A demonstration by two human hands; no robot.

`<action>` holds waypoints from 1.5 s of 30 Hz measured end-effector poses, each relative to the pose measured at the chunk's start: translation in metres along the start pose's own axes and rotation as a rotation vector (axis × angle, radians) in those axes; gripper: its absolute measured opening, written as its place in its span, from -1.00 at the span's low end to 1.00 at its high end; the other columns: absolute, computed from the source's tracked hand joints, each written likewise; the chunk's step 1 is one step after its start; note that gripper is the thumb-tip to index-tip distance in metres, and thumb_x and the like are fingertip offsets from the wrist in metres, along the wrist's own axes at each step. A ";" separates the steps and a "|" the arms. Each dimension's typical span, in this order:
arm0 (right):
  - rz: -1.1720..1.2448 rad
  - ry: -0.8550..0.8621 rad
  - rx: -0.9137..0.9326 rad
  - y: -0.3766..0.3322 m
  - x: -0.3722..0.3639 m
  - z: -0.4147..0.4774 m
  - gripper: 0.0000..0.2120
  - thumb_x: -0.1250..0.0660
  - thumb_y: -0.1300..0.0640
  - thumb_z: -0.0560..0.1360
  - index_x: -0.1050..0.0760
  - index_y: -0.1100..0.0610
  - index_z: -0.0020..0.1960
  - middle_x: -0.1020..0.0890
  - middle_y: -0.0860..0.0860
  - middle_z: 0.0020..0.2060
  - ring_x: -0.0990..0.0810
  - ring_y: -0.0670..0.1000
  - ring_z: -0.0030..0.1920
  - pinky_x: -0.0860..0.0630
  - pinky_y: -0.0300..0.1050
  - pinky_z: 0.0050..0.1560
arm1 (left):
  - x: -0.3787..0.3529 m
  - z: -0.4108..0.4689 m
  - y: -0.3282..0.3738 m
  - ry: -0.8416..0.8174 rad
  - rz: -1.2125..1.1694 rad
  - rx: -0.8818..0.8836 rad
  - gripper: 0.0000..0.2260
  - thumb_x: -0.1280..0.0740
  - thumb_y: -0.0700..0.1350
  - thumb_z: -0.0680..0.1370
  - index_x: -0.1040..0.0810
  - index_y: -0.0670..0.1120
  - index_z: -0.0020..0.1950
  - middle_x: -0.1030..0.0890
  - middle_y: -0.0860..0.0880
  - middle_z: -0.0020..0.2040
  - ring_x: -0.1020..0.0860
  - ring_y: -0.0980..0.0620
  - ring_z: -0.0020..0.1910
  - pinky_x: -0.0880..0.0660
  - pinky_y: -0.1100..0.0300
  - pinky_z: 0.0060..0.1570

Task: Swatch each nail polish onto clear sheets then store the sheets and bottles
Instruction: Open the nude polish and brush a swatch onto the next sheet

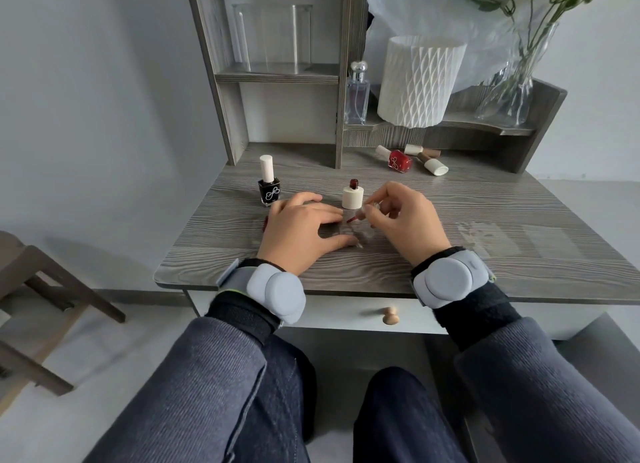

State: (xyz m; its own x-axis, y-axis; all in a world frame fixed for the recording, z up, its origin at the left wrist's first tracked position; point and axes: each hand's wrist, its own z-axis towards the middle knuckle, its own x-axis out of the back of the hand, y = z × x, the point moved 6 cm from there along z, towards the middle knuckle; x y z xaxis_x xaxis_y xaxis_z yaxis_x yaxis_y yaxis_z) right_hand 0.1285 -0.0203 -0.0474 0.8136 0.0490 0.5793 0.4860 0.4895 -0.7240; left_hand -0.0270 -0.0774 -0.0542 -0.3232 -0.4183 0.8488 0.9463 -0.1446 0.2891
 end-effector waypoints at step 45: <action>0.090 0.058 -0.015 -0.005 0.008 -0.002 -0.92 -0.33 0.13 0.40 -0.54 0.10 -0.12 -0.64 0.09 -0.34 -0.47 0.01 -0.36 -0.41 -0.07 -0.25 | 0.000 -0.001 0.002 -0.035 0.009 0.015 -0.47 -0.27 0.40 0.35 -0.61 0.12 0.16 -0.54 0.30 0.21 -0.27 0.21 0.35 -0.08 0.09 0.28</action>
State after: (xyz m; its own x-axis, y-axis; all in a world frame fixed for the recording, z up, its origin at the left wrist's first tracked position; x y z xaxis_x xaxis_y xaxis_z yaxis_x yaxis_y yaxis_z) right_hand 0.1327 -0.0241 -0.0396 0.8711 0.0414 0.4893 0.4146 0.4721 -0.7780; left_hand -0.0249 -0.0787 -0.0535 -0.3147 -0.3881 0.8663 0.9492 -0.1277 0.2876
